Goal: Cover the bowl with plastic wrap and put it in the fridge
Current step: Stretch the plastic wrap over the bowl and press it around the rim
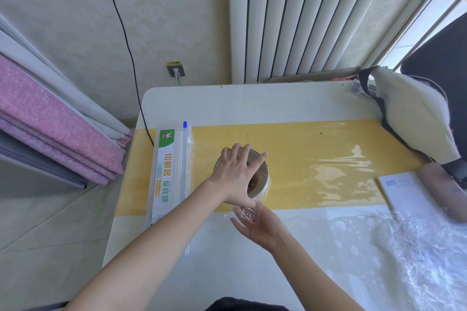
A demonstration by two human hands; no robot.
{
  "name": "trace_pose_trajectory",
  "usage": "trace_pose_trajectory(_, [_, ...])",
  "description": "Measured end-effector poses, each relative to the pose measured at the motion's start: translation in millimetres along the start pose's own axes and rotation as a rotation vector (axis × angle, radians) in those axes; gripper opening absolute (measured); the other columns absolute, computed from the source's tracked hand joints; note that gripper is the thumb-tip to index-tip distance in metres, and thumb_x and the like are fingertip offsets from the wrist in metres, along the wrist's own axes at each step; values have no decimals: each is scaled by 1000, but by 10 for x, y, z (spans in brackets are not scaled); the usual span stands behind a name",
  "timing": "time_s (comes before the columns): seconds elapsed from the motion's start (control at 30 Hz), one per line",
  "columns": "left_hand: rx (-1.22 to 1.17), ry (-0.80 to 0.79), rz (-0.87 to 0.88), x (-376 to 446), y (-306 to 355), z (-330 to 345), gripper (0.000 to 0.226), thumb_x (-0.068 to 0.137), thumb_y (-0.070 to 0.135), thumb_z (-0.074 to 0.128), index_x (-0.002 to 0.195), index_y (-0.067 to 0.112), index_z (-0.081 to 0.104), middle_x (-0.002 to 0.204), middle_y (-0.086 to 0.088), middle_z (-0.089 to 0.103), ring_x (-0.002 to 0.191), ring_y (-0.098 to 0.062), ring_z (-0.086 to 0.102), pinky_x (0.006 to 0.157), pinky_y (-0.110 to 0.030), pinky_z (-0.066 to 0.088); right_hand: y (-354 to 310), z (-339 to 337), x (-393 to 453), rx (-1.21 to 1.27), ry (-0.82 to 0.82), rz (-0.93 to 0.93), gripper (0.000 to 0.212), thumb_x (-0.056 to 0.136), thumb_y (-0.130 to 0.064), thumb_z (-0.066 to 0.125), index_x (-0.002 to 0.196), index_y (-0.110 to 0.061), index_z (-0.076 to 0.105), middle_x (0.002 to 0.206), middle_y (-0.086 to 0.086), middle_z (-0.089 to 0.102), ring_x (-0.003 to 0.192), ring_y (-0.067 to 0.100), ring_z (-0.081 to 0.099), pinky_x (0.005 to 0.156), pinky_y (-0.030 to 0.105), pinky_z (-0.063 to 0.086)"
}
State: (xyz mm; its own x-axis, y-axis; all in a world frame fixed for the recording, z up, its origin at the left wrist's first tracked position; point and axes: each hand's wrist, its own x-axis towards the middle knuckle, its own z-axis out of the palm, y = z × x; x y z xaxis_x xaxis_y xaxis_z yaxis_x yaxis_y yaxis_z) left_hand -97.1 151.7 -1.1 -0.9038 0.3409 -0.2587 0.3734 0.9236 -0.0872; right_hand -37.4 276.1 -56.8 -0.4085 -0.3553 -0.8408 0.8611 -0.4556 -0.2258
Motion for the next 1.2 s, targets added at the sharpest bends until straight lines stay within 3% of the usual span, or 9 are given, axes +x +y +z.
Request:
trace_pose_trajectory(0.17, [-2, 1, -11, -7, -39, -31, 123, 55, 76, 59, 150, 25, 2, 146, -19, 17, 130, -41, 22, 102, -51, 24, -2, -70, 26, 201, 39, -29, 65, 94, -62, 34, 109, -4, 58, 88, 13, 65, 88, 32, 66, 74, 47, 58])
trace_pose_trajectory(0.23, [4, 5, -20, -4, -53, -21, 122, 55, 75, 60, 150, 25, 3, 146, -20, 18, 130, -41, 22, 102, -51, 25, 27, -112, -61, 121, -1, -95, 70, 91, -67, 33, 109, -5, 61, 98, 15, 66, 92, 35, 66, 77, 50, 56])
trace_pose_trajectory(0.37, [11, 0, -32, -5, -74, -3, 125, 53, 87, 50, 151, 24, 3, 146, -20, 19, 128, -41, 24, 100, -51, 26, 90, -212, -260, -354, -105, -313, 38, 89, -44, 53, 113, -17, 65, 113, 11, 66, 103, 26, 67, 85, 50, 57])
trace_pose_trajectory(0.47, [18, -10, -31, -6, -74, -10, 127, 51, 89, 50, 150, 25, 2, 146, -20, 19, 128, -41, 24, 100, -51, 26, 118, -180, -268, -660, -37, -415, 23, 90, -34, 62, 107, -20, 66, 109, 7, 67, 97, 17, 70, 81, 39, 59])
trace_pose_trajectory(0.57, [1, -16, -34, -24, -65, -25, 122, 55, 78, 59, 150, 26, 2, 147, -19, 18, 129, -40, 22, 102, -50, 25, 83, -149, -185, -626, 73, -473, 15, 95, -19, 57, 92, -8, 66, 91, 8, 69, 81, 18, 72, 76, 37, 60])
trace_pose_trajectory(0.77, [11, -17, 26, -91, -27, -92, 119, 55, 70, 61, 150, 25, 5, 144, -18, 21, 126, -39, 25, 100, -49, 29, -148, -249, 1, -649, 256, -488, 15, 92, -9, 58, 81, -9, 67, 75, 6, 67, 57, 16, 62, 62, 31, 55])
trace_pose_trajectory(1.03, [-11, -59, 66, -147, 67, -55, 119, 52, 63, 67, 149, 27, 7, 144, -18, 20, 126, -38, 23, 102, -49, 27, -417, -12, 114, -822, 275, -485, 24, 85, 2, 46, 74, 0, 67, 74, 18, 70, 60, 27, 69, 62, 39, 61])
trace_pose_trajectory(1.13, [-31, -66, 56, -165, 62, -52, 119, 52, 62, 68, 148, 27, 8, 144, -18, 21, 126, -38, 23, 102, -49, 28, -477, 47, 124, -705, 259, -471, 26, 82, 6, 54, 61, -7, 62, 61, 10, 63, 53, 19, 62, 49, 26, 55])
trace_pose_trajectory(1.2, [-32, -68, 65, -174, 68, -52, 118, 53, 61, 68, 148, 26, 8, 144, -18, 20, 126, -38, 23, 102, -49, 28, -487, 83, 175, -532, 193, -384, 16, 82, 6, 58, 73, -5, 66, 71, 12, 63, 65, 24, 61, 55, 28, 53])
